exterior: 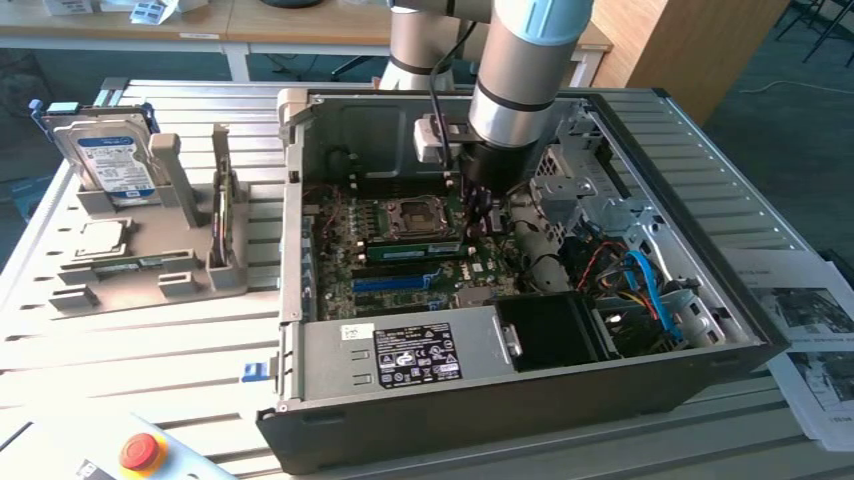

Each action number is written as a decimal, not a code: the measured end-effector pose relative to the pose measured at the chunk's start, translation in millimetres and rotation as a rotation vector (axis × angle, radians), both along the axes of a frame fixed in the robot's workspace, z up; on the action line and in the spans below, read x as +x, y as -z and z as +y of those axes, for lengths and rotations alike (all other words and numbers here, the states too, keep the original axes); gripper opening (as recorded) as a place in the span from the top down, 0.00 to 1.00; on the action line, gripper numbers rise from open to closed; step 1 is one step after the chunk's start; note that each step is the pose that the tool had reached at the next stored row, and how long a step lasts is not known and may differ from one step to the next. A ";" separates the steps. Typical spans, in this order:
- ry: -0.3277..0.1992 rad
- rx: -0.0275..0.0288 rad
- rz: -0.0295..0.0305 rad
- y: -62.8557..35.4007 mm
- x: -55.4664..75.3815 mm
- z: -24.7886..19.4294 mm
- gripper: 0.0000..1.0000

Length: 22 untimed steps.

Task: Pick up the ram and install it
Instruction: 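Press down the ram until it locks into place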

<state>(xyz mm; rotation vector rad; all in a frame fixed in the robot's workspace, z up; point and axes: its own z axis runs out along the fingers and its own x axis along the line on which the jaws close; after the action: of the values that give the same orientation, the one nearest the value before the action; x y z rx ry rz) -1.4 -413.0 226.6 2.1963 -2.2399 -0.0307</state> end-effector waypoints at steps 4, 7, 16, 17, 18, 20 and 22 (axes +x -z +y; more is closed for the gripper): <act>0.000 0.0005 0.0000 0.5 0.0 0.0 0.90; 0.000 0.0003 0.0001 0.6 0.0 0.0 0.90; 0.000 0.0005 0.0000 1.5 0.0 0.0 0.90; 0.000 0.0004 0.0000 1.5 0.0 0.0 0.90; 0.000 0.0006 -0.0001 1.8 0.0 0.0 0.90; 0.000 0.0004 0.0000 1.9 0.0 0.0 0.90; 0.000 0.0004 0.0000 1.9 0.0 0.0 0.90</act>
<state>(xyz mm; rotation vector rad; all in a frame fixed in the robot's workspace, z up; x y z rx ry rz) -1.4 -413.0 224.7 2.1964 -2.2401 -0.0312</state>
